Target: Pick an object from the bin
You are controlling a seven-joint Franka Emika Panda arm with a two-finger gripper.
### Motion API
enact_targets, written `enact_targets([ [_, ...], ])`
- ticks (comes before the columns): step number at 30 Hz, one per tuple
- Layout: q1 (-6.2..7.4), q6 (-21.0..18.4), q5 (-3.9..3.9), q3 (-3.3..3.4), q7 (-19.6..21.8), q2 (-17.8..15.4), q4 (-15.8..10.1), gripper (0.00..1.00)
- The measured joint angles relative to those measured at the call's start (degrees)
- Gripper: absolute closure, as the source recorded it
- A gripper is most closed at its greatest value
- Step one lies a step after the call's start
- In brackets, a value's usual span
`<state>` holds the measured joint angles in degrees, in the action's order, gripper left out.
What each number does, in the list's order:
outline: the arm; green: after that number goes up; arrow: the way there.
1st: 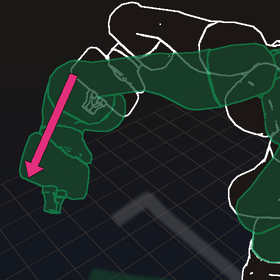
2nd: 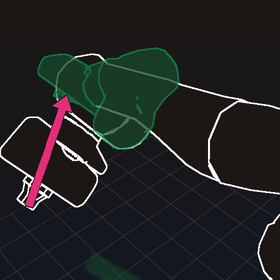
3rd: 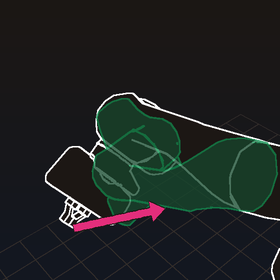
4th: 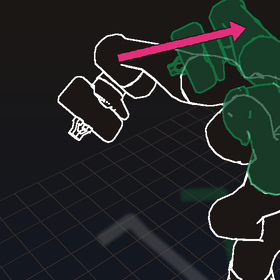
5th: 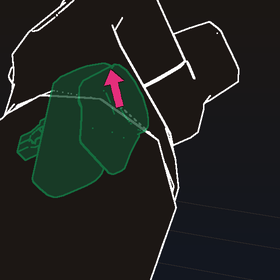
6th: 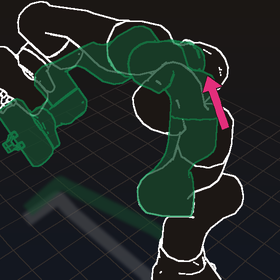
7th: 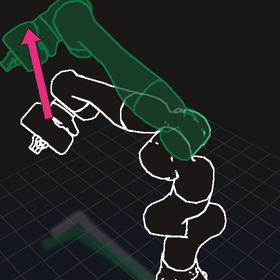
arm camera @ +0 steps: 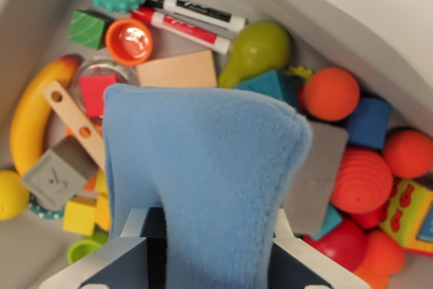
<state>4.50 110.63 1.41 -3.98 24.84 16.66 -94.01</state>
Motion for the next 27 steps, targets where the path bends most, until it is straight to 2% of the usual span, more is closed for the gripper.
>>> enact_targets([
  [13, 0.00, -2.73, -0.03, -0.02, -0.05, -0.38, 2.34, 1.00],
  [27, 0.00, -2.83, -0.03, -0.02, -0.05, -0.36, 2.41, 1.00],
])
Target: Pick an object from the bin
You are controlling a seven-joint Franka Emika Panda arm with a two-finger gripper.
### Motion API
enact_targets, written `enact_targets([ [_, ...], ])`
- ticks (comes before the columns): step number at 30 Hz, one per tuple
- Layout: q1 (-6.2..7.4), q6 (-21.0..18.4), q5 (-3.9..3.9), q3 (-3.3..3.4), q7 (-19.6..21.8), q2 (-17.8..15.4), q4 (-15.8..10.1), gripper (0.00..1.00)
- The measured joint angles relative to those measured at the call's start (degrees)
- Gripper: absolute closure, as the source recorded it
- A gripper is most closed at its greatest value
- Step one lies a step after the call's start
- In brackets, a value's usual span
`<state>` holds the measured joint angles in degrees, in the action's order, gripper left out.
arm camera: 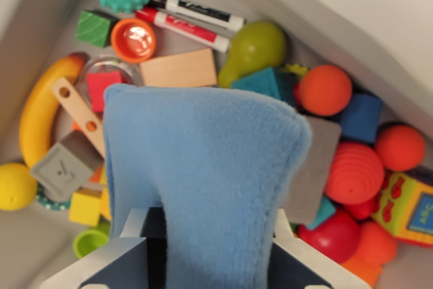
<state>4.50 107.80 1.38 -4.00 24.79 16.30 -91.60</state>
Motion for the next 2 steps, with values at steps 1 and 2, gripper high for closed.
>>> enact_targets([
  [1, 0.00, 0.00, 0.00, 0.00, 0.00, 0.00, 0.00, 1.00],
  [2, 0.00, 0.00, 0.00, 0.00, 0.00, 0.00, 0.00, 1.00],
])
